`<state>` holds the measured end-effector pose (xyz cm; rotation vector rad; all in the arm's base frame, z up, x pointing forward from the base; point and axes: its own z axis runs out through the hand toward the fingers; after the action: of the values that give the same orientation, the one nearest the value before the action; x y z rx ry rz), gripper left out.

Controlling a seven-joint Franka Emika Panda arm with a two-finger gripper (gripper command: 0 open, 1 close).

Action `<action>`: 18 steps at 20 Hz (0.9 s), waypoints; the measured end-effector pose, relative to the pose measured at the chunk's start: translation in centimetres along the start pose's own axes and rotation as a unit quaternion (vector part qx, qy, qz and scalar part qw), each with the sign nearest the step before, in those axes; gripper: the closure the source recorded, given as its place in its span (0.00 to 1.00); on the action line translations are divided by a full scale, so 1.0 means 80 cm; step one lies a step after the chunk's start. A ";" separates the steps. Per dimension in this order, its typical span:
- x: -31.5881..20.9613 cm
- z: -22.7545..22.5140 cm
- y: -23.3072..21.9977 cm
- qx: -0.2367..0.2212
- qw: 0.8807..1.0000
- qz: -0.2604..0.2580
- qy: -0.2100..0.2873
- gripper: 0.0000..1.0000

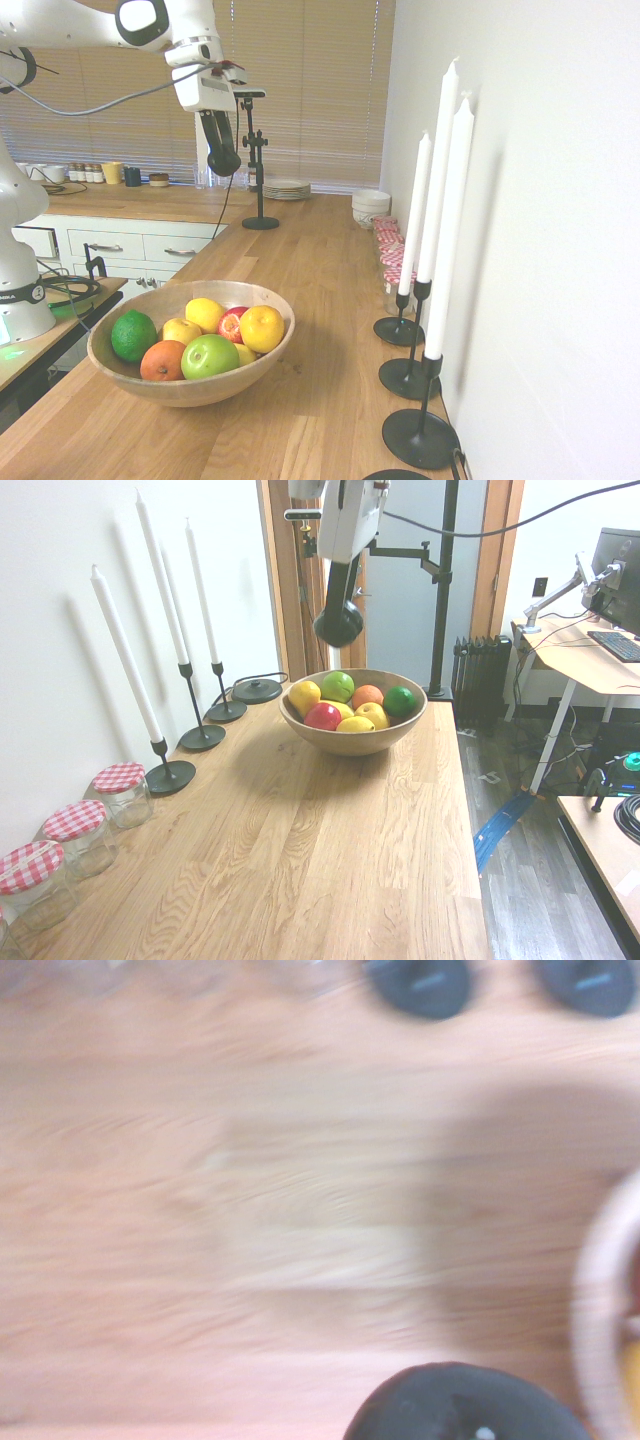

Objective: Take plum out of the basket

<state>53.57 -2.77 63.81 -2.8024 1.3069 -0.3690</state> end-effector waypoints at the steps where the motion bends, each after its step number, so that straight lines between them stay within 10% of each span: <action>1: -0.015 0.018 -0.016 -0.004 1.000 -0.005 -0.005 1.00; 18: -0.083 0.315 -0.143 -0.046 0.998 -0.002 -0.046 1.00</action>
<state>63.68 7.80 39.40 -2.8584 1.3322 -0.1819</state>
